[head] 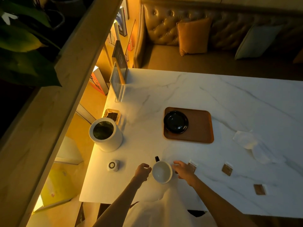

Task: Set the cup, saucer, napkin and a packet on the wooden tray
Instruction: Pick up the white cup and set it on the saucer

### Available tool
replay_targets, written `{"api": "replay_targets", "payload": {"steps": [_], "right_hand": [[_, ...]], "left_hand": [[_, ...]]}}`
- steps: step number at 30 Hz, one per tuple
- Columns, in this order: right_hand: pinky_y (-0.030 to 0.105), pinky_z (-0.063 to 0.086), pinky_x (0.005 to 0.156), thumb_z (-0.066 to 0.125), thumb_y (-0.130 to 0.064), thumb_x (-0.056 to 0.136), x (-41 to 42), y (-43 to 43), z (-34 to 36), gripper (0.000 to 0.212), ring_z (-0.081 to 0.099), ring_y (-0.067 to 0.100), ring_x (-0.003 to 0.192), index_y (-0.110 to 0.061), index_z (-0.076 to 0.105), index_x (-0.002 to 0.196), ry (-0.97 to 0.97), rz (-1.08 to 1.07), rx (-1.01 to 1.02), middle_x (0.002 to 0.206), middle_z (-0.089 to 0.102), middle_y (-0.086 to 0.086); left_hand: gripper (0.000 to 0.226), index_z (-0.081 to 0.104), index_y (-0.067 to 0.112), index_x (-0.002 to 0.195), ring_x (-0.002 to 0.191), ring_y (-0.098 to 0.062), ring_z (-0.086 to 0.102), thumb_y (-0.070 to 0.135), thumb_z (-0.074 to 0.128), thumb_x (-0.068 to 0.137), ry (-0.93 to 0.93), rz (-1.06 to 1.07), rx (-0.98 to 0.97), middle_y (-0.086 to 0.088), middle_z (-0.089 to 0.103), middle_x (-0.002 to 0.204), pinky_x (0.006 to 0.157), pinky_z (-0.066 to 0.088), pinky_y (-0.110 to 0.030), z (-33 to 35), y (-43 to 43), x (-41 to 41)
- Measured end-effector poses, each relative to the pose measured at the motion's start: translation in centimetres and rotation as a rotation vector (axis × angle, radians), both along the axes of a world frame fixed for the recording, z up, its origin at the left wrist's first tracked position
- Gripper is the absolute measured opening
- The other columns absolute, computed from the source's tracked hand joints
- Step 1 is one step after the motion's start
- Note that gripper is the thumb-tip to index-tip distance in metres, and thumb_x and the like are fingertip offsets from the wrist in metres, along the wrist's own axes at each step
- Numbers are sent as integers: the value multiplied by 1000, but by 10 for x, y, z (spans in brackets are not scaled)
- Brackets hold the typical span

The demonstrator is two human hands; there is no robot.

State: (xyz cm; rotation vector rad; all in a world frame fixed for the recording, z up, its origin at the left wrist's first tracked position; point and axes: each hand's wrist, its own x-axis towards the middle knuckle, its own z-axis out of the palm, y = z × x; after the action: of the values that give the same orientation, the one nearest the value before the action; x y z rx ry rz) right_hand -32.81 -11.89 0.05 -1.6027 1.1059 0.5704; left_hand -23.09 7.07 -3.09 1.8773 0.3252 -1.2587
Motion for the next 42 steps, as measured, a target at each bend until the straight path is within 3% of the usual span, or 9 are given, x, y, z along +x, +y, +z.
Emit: {"api": "replay_targets", "payload": {"steps": [3,8,17,22,26,30,37,39,42], "right_hand": [[38,52,87,50,-29,95,2,3,-4,46,55,25,109,-18,42,139,-1,59,17,131,52,13],[38,53,86,51,-22,95,5,8,-12,46,57,26,108,-20,41,140,7,140,31,130,54,13],[52,58,77,53,-9,90,10,12,-26,47,56,33,109,-24,47,134,40,150,98,127,54,12],[53,58,77,54,-7,88,11,11,-28,48,55,32,110,-23,49,134,30,135,101,125,56,11],[50,58,79,55,-7,92,15,8,-16,46,54,35,114,-20,47,136,30,90,156,129,53,14],[39,60,72,50,-9,95,29,-5,2,43,57,33,110,-17,44,137,2,41,226,120,53,10],[51,55,88,56,-1,90,76,-52,30,52,50,39,120,-16,42,138,-115,-65,281,138,45,16],[50,54,88,52,-1,91,90,-68,40,49,48,39,121,-17,44,137,-166,-78,292,135,44,16],[50,53,91,50,2,91,107,-91,48,50,48,38,121,-14,43,137,-209,-108,279,135,44,18]], "left_hand": [[44,47,9,133,70,-19,45,18,59,92,42,-20,-5,-8,54,86,56,36,-27,-2,-5,-4],[54,38,11,144,70,-13,48,22,57,95,65,-87,-29,-8,56,107,59,38,-23,1,-7,-10],[53,36,8,144,59,-19,46,-1,46,93,210,-12,-113,-13,54,85,57,45,-29,3,-9,-15],[53,38,11,142,83,-28,59,-1,51,91,191,29,-115,-20,58,109,70,57,-32,4,-12,-15],[55,38,12,142,79,-25,59,-2,52,90,182,51,-106,-19,58,111,70,56,-33,7,-16,-12],[56,37,14,142,89,-29,61,1,56,91,182,96,-125,-17,58,112,79,55,-42,19,-29,2],[60,40,13,142,117,-38,53,-3,58,87,19,51,-179,-17,50,130,81,55,-39,48,-81,59],[59,41,12,141,120,-37,51,-6,57,87,-29,17,-194,-17,49,132,87,54,-40,56,-100,76],[58,43,12,139,113,-32,51,-8,54,86,-93,-34,-207,-13,49,126,78,53,-36,64,-128,96]]}}
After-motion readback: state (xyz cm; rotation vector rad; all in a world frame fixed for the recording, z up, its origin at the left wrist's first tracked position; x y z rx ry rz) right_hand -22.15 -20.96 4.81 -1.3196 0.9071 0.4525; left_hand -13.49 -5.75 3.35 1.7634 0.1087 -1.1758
